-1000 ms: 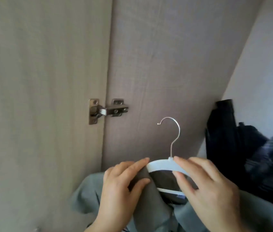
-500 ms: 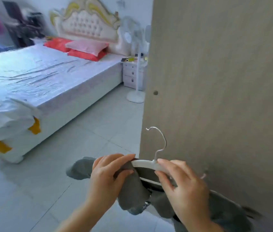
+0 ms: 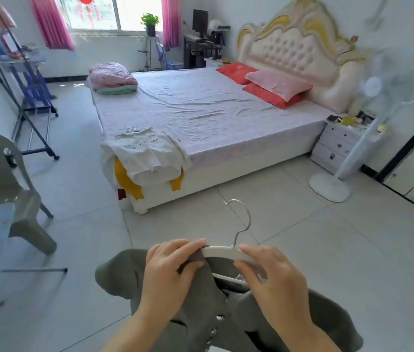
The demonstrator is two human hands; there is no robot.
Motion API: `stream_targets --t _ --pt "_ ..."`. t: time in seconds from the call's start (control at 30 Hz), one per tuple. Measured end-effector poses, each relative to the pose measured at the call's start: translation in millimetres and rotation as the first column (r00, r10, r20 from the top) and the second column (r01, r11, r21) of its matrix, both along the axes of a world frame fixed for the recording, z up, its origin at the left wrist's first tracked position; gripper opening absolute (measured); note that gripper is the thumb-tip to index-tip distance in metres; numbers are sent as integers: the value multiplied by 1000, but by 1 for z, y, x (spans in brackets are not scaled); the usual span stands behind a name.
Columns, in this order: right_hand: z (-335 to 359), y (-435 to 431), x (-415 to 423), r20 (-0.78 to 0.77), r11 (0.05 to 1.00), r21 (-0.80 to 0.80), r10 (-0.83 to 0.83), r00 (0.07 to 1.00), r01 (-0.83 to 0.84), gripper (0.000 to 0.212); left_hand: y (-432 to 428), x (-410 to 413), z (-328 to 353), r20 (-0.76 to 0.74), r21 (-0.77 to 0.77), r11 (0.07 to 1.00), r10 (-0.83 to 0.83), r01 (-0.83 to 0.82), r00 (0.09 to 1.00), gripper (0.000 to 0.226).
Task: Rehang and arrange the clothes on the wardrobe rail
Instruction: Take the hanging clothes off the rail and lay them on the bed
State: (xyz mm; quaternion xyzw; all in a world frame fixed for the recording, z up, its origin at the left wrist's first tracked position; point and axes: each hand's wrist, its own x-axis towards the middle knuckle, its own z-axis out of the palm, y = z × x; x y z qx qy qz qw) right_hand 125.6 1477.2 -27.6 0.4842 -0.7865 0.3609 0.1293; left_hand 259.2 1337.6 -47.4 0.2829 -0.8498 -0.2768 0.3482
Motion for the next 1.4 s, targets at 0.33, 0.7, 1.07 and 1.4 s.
stream_targets --t 0.33,0.7,1.07,1.4 --pt "-9 -192 -45 20 974 13 226 974 -227 24 -150 -18 -21 -32 56 958 283 -281 959 45" --pt "-13 -433 -161 93 925 -58 379 921 -375 23 -364 -119 -12 -19 54 899 437 -435 899 46" --pt "-18 -657 -253 177 915 -46 402 898 -400 26 -578 -207 -18 -116 106 890 453 -443 884 47" --pt "-21 -854 -304 265 911 -21 401 877 -411 28 -780 -259 -24 -94 161 894 436 -419 895 41"
